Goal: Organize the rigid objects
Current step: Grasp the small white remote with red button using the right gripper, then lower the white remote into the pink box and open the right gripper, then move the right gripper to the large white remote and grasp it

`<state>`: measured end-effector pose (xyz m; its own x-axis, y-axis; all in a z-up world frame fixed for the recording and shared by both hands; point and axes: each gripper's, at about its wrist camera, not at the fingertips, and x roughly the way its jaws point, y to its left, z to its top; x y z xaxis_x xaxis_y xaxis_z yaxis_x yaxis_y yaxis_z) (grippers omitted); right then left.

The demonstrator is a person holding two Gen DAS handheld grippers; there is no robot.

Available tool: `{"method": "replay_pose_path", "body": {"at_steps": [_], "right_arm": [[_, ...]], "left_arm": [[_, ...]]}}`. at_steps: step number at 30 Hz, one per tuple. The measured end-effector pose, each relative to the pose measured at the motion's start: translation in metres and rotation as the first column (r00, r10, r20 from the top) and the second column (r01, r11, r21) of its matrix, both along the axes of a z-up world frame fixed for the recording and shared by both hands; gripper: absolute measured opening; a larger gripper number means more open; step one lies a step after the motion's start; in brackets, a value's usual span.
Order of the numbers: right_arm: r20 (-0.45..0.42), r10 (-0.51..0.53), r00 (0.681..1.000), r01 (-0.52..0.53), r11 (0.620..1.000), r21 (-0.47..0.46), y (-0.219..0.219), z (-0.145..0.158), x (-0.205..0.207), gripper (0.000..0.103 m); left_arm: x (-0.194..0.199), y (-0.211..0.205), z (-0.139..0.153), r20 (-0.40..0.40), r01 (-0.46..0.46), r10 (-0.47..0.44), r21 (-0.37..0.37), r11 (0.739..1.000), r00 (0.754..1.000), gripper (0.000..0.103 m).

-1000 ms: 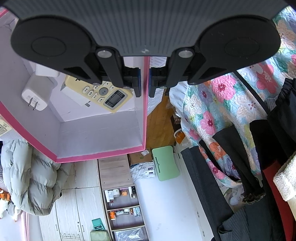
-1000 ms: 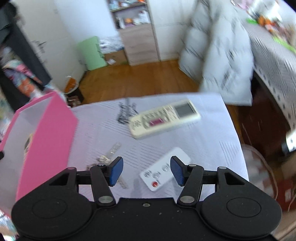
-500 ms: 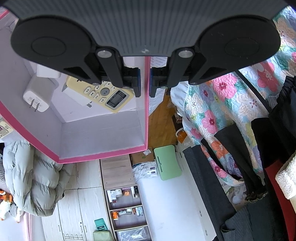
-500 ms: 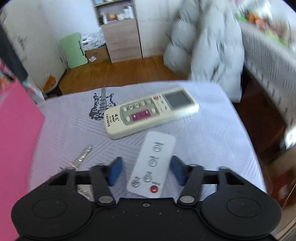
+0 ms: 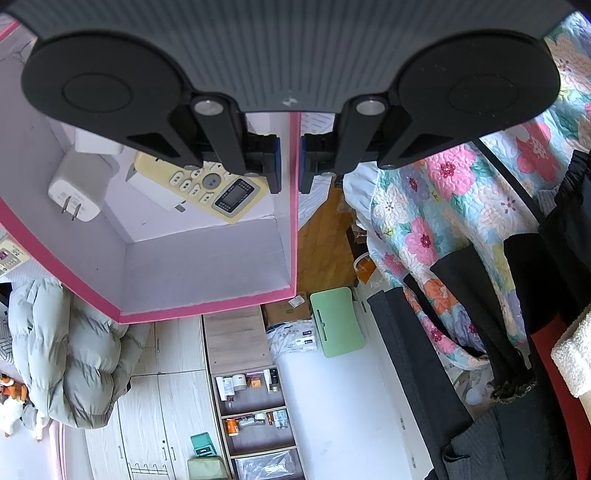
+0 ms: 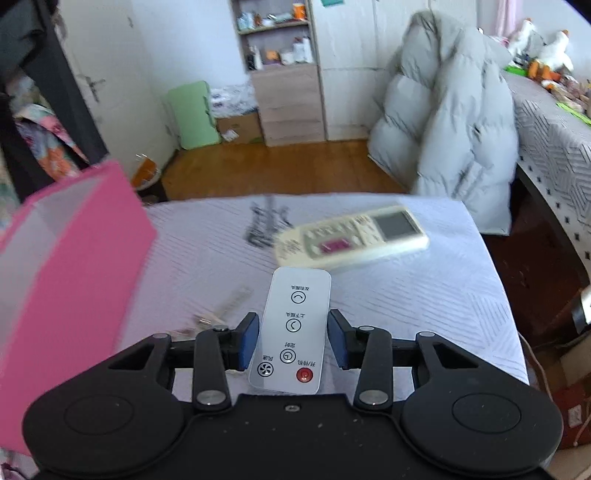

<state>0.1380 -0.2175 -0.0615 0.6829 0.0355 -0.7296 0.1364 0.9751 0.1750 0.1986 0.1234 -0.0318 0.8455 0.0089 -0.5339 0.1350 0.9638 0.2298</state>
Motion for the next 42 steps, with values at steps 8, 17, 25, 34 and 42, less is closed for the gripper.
{"method": "replay_pose_path", "body": {"at_steps": [8,17,25,34,42], "right_arm": [[0.151,0.244,0.958,-0.248,0.969,0.004,0.046,0.06,0.009,0.046],[0.131,0.584,0.801,-0.584,0.81,-0.038,0.139,0.081,0.066,0.046],[-0.019,0.635,0.772,-0.629,0.76,-0.163,0.192,0.047,0.106,0.046],[0.056,0.576,0.816,-0.571,0.817,-0.085,0.144,0.067,0.093,0.06],[0.092,0.349,0.932,-0.361,0.913,0.192,0.034,0.077,0.054,0.061]], "left_arm": [[0.0,0.0,0.0,0.0,-0.001,0.001,0.001,1.0,1.0,0.007],[0.0,-0.001,0.001,-0.001,-0.003,0.003,0.022,1.0,1.0,0.007],[0.002,-0.004,0.001,-0.003,-0.01,0.01,0.048,0.999,1.0,0.007],[0.001,-0.004,0.002,-0.004,-0.003,0.003,0.032,0.999,1.0,0.007],[0.001,-0.003,0.001,-0.011,0.0,0.001,0.046,0.999,1.0,0.008]]}}
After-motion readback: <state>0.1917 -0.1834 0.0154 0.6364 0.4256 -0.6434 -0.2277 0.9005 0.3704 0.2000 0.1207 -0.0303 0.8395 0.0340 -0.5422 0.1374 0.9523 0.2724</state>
